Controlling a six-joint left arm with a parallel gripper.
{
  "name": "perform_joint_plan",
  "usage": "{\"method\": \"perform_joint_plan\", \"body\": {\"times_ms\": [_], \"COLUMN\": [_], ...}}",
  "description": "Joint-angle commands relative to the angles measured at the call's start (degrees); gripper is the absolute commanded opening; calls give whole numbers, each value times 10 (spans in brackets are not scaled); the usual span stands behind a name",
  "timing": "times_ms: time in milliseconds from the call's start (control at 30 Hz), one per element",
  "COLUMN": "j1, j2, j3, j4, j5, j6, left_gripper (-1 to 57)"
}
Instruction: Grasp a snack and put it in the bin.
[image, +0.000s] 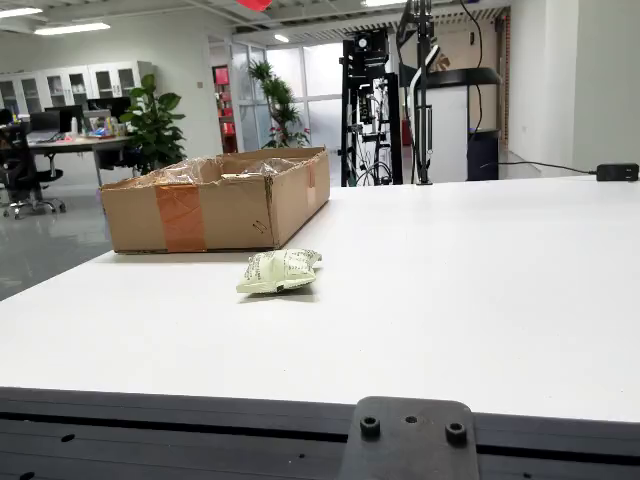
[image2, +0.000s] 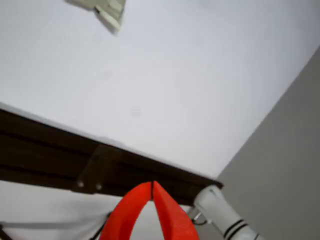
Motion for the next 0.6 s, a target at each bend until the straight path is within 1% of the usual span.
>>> {"method": "perform_joint_plan", "body": {"times_ms": [33,600], "j1": [0,3], "j2": [0,0], "j3": [0,0], "j4": [0,0], "j5": [-2,-5], "j6": [3,12], "left_gripper": [3,3]}}
